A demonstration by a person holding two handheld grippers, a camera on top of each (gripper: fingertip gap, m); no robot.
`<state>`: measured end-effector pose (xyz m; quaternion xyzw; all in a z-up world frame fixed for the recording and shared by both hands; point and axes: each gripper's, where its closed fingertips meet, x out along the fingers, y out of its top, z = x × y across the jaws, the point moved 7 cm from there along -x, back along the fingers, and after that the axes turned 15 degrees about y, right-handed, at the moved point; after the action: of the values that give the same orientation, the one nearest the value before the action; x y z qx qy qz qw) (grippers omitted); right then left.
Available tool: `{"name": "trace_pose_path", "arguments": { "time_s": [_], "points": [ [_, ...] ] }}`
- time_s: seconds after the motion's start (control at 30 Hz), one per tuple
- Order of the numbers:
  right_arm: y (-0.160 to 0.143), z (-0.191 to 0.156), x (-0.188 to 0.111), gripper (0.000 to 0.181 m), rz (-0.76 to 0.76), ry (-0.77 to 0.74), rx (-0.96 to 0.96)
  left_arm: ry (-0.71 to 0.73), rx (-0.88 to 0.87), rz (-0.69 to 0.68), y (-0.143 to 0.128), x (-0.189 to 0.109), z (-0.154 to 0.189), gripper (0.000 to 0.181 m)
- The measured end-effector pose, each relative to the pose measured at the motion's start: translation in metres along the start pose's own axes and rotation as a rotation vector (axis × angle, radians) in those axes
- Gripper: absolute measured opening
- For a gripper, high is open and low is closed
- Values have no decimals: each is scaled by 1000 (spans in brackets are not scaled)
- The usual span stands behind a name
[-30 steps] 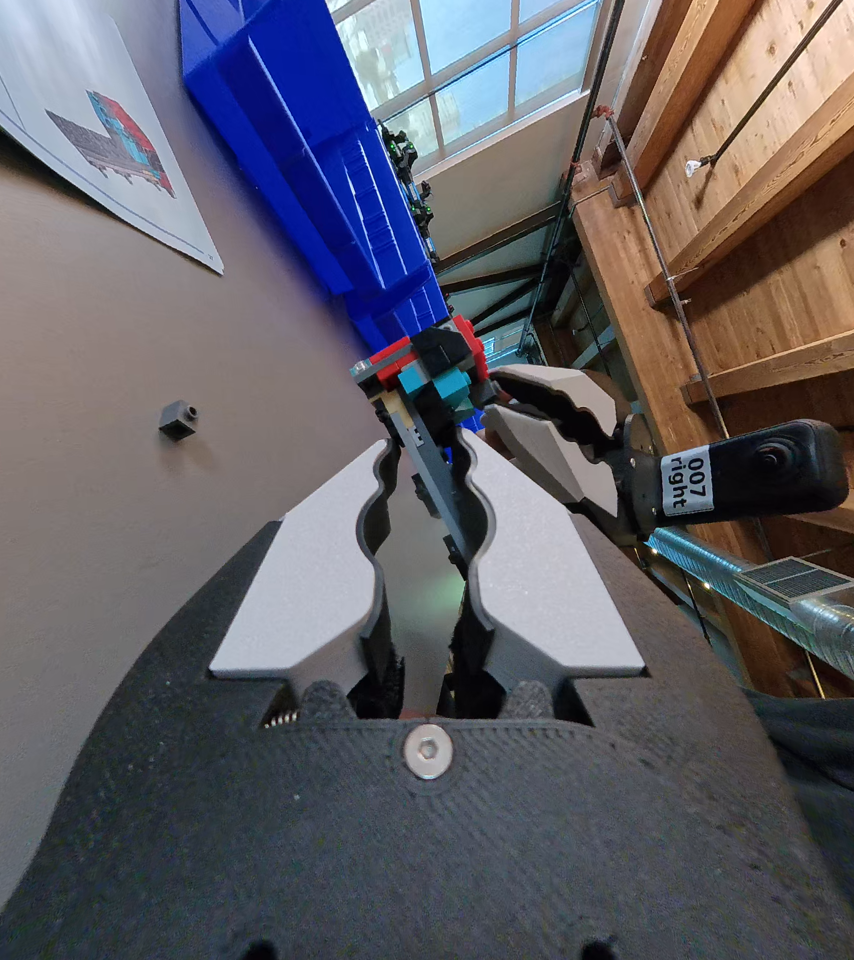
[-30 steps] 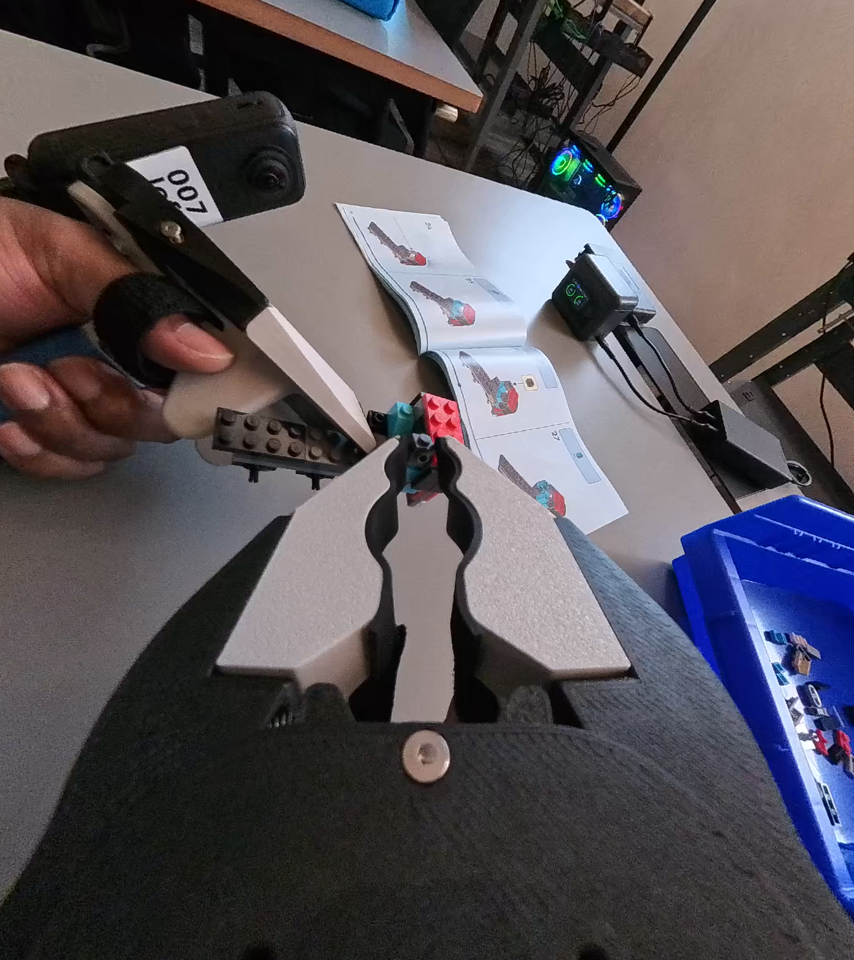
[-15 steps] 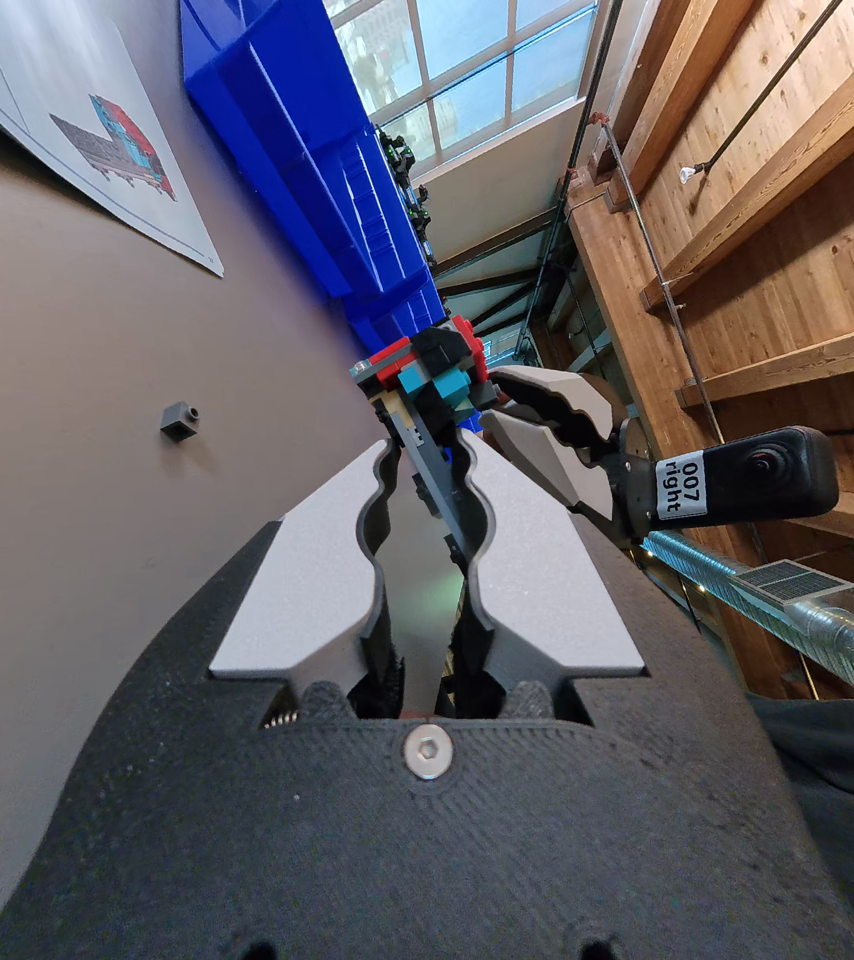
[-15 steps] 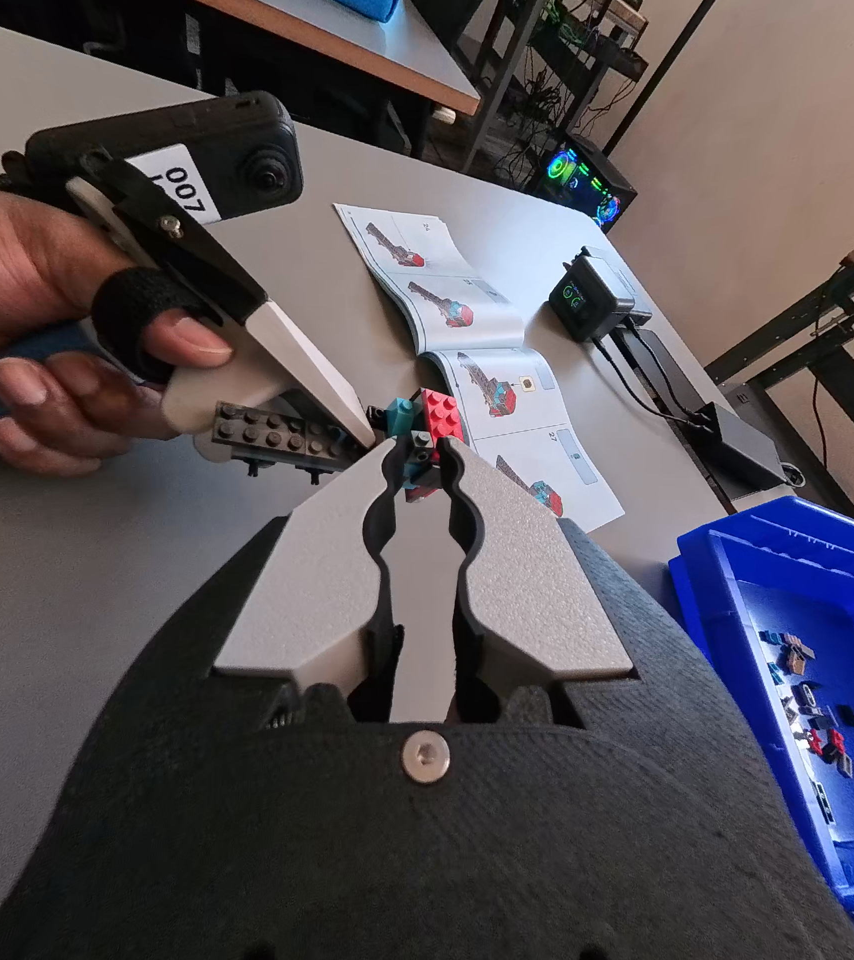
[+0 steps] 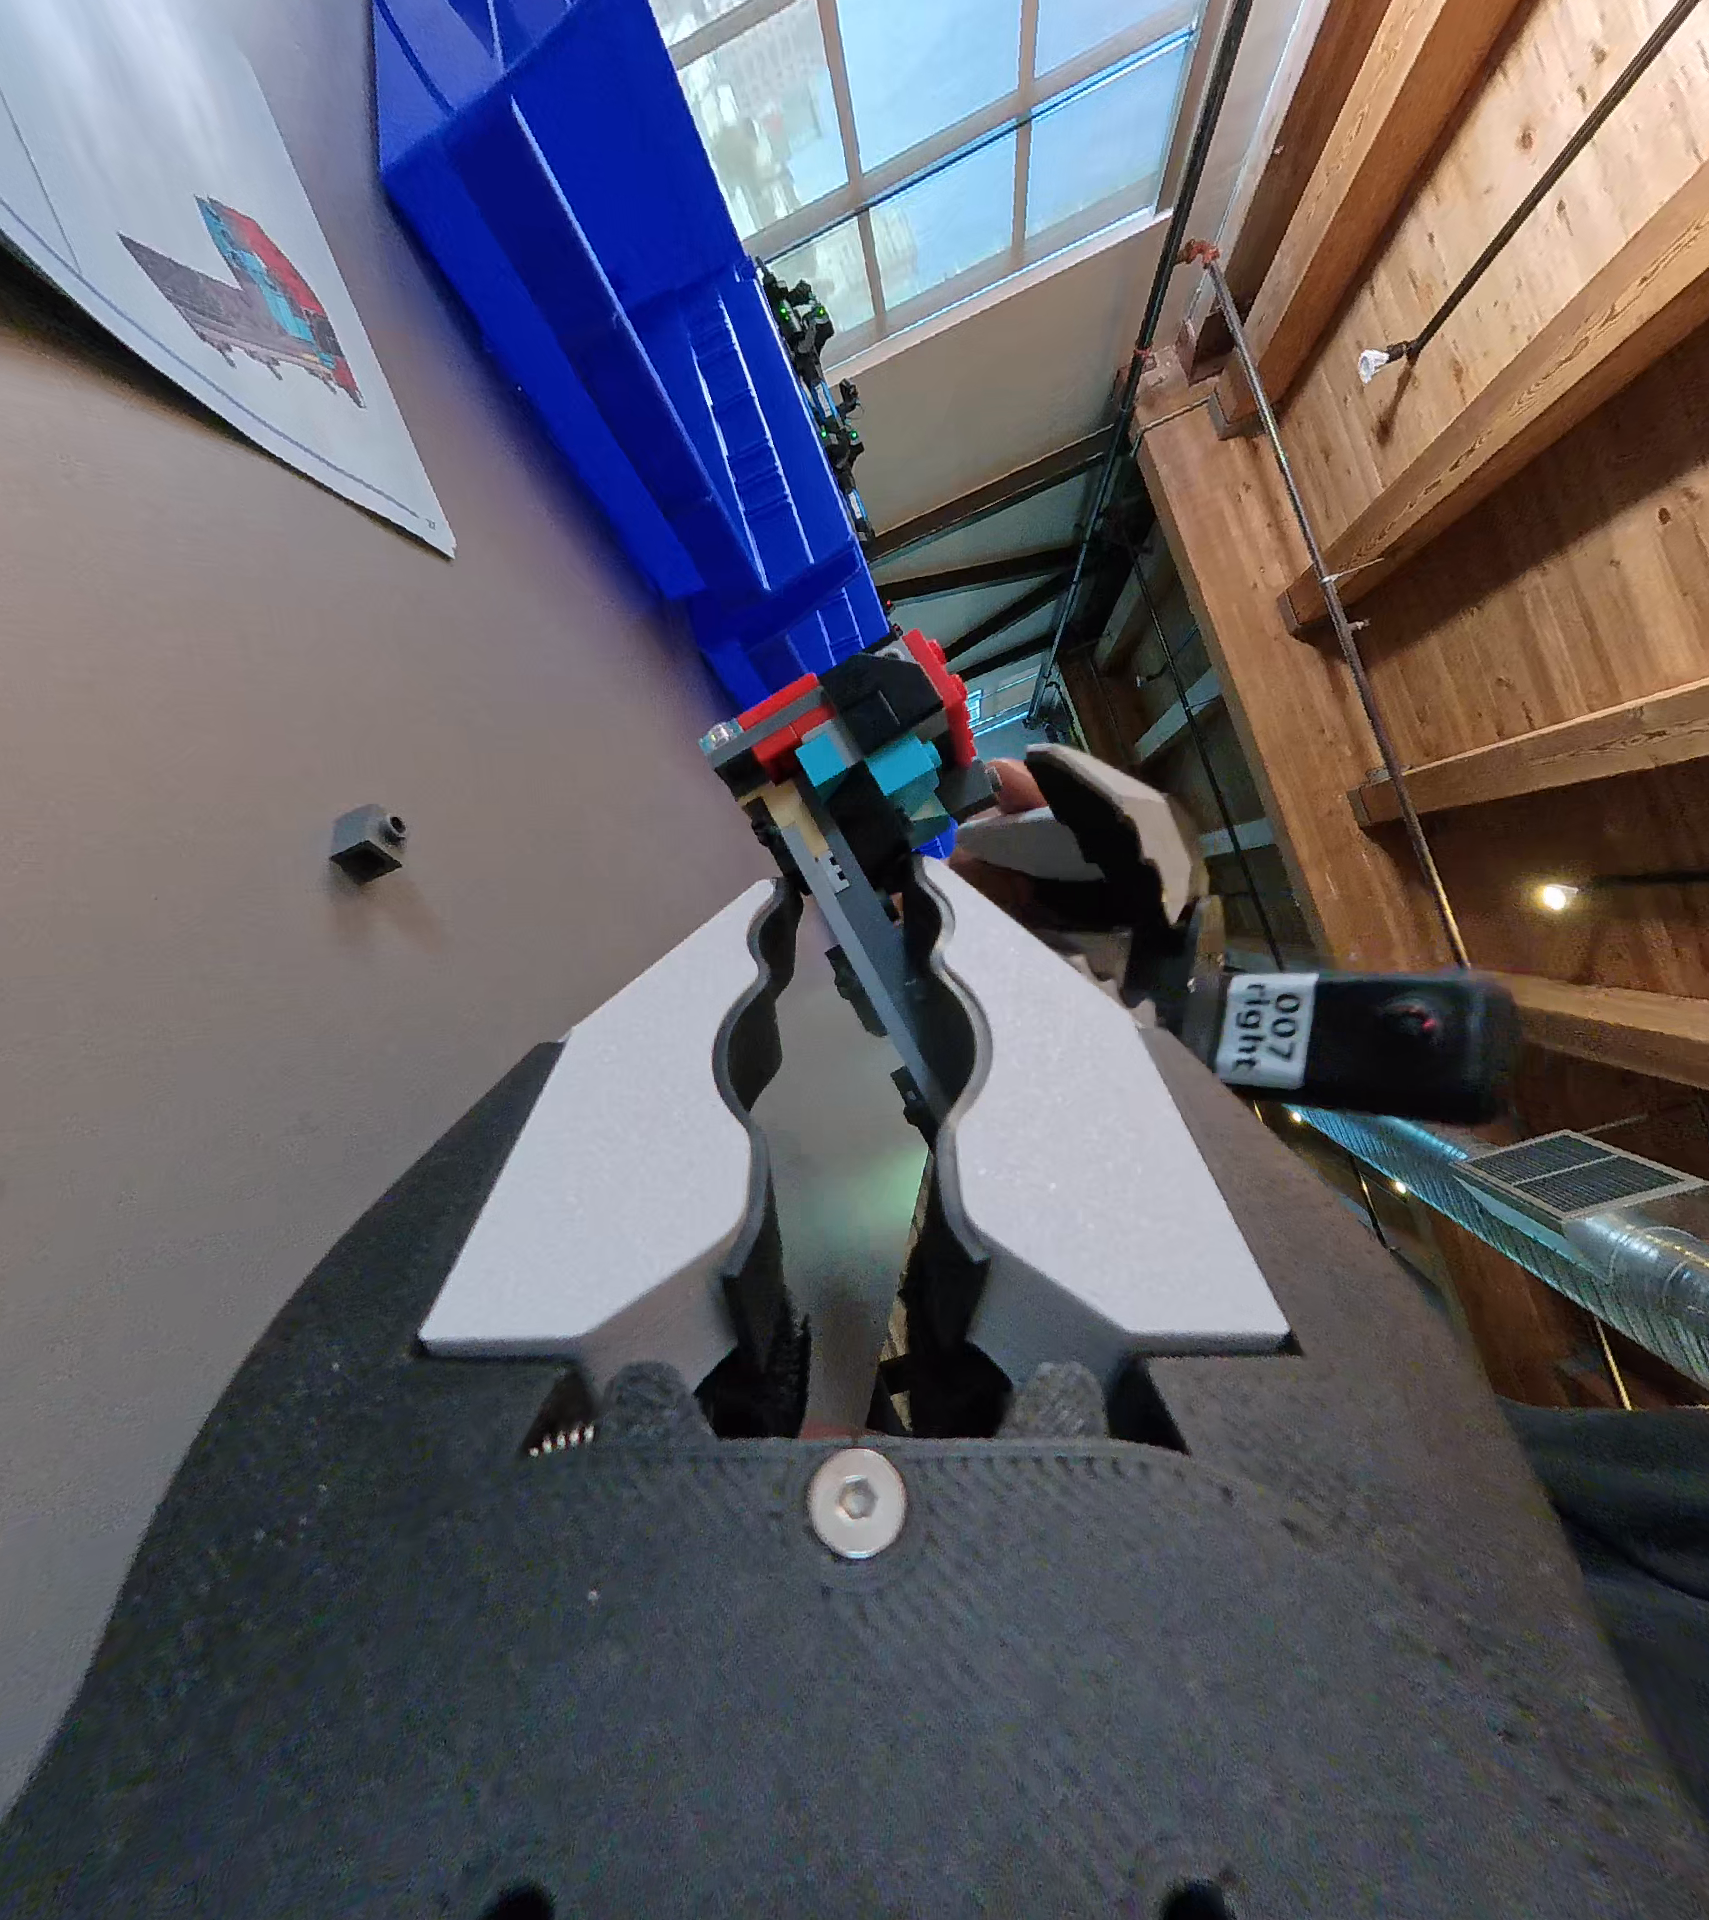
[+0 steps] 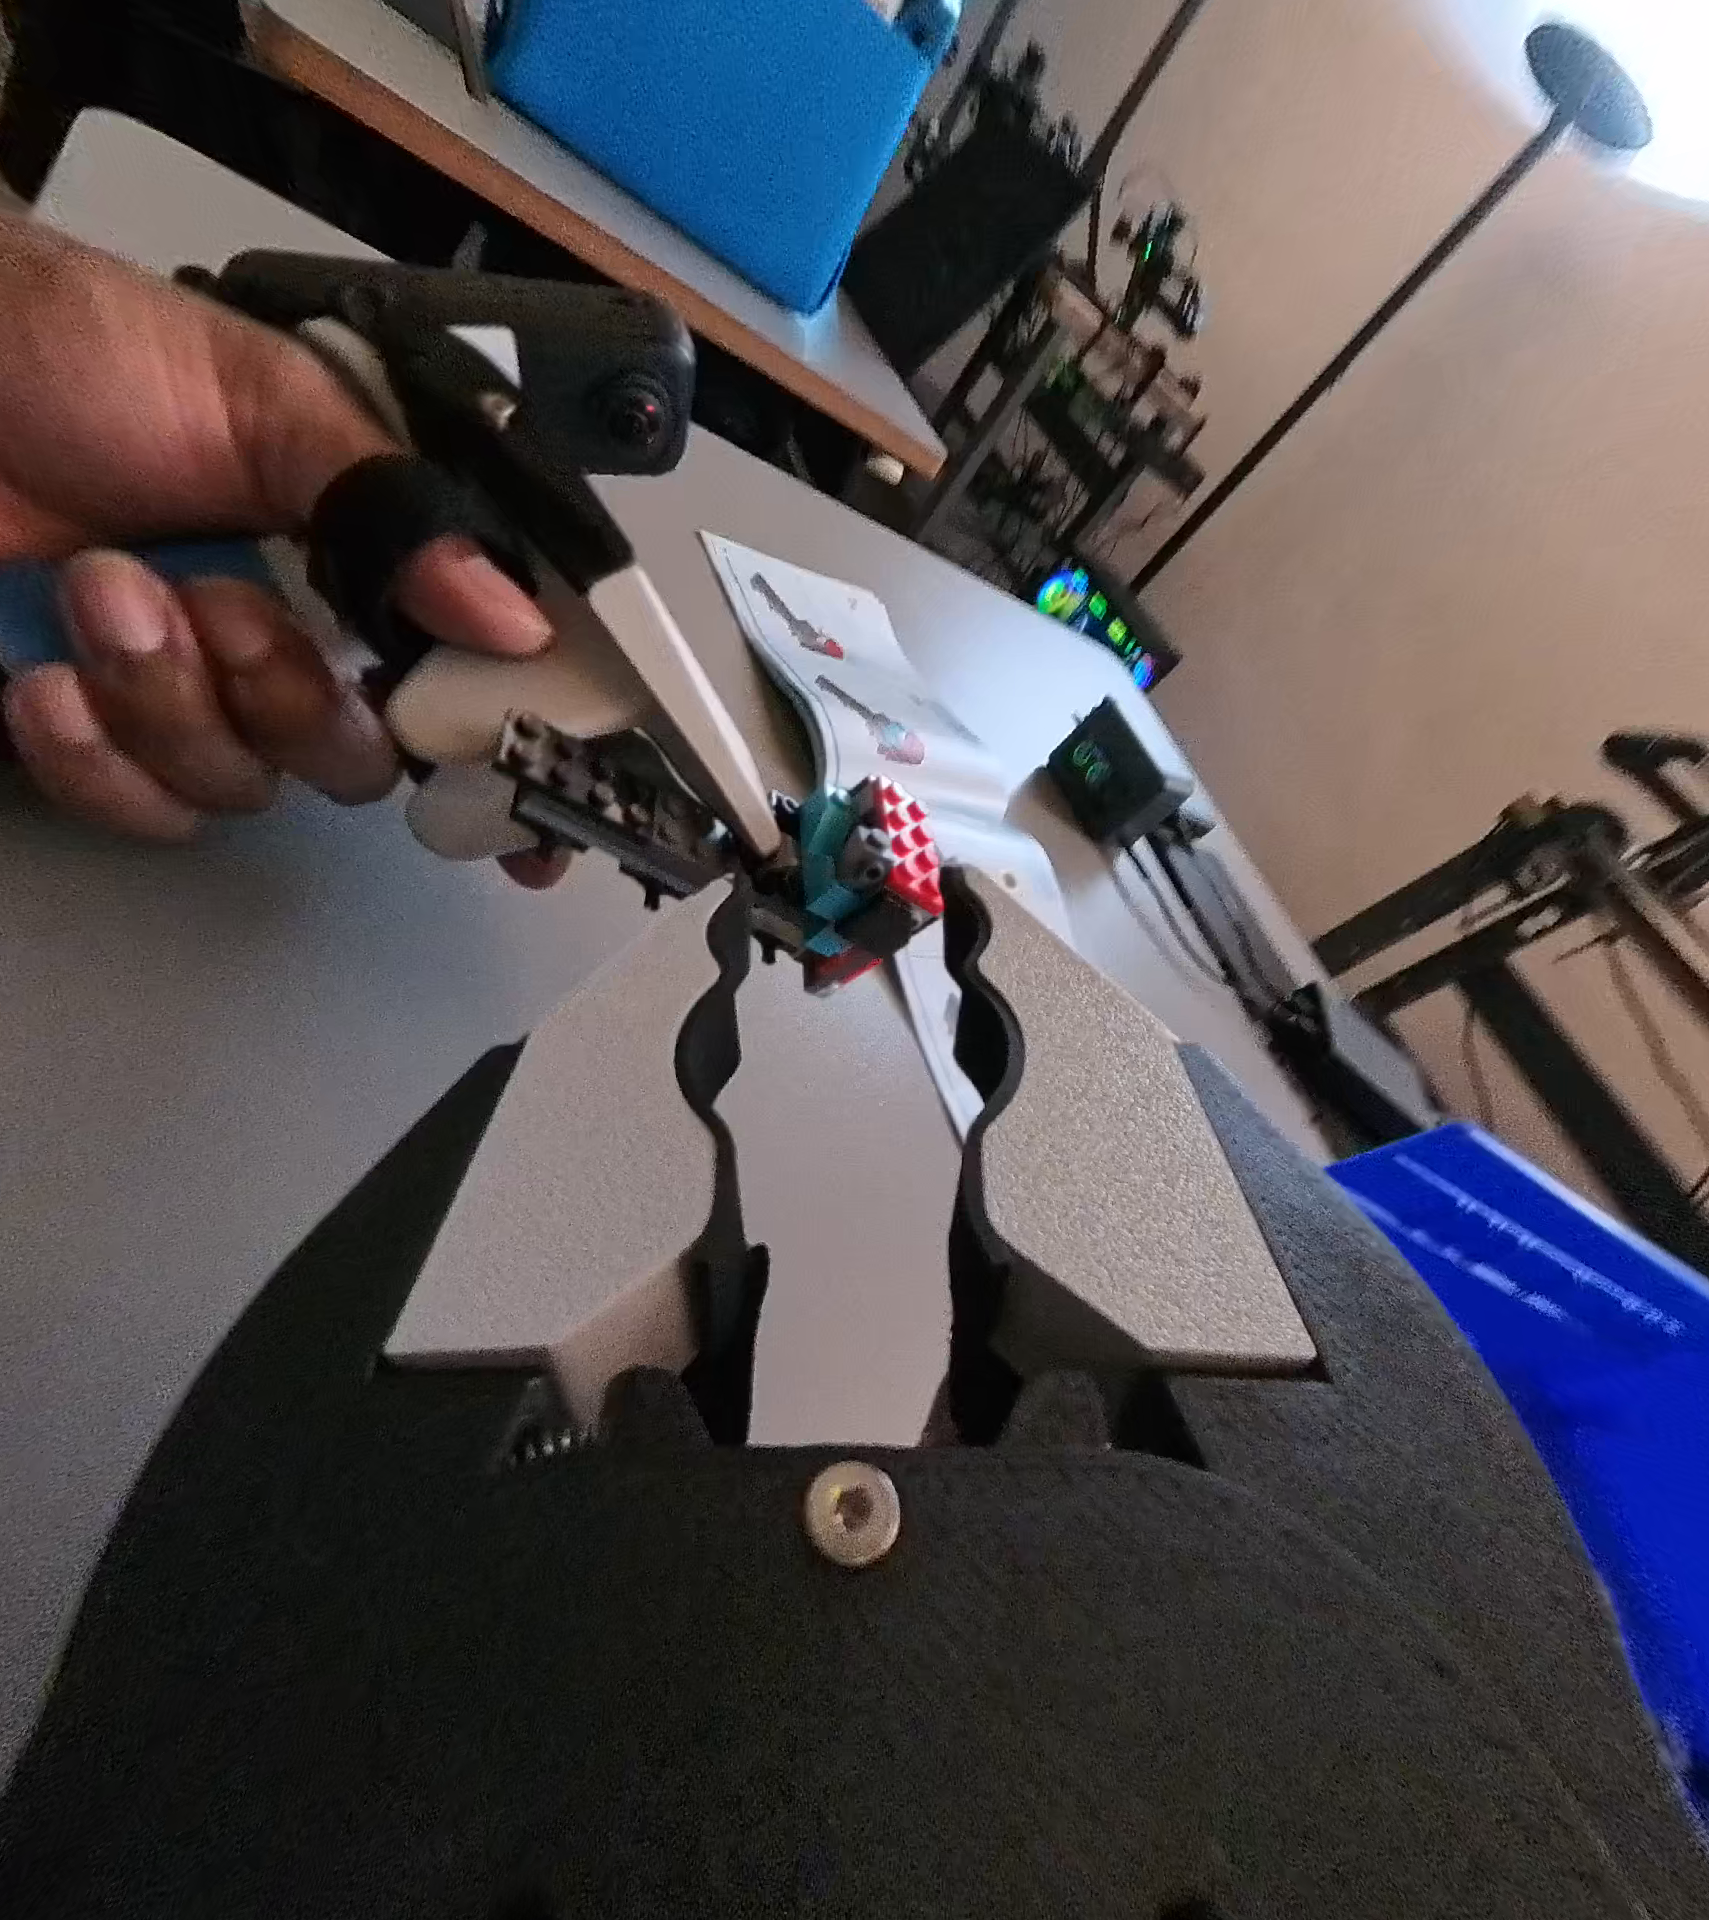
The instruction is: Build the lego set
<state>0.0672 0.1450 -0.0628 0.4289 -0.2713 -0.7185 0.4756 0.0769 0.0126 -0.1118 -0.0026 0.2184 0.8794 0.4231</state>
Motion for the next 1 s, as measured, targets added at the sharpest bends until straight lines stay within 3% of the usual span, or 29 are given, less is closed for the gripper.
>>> {"name": "trace_pose_path", "arguments": {
  "time_s": [0.37,0.7,1.0],
  "points": [
    [-26,-3,19,70,-5,-182,-471,10,-15,10,1,0,-2,21],
    [-35,-11,31,84,31,-205,-647,40,-21,16,1,3,-4,20],
    [-36,-7,39,78,37,-238,-714,20,-51,20,3,2,-6,20]
  ]
}}
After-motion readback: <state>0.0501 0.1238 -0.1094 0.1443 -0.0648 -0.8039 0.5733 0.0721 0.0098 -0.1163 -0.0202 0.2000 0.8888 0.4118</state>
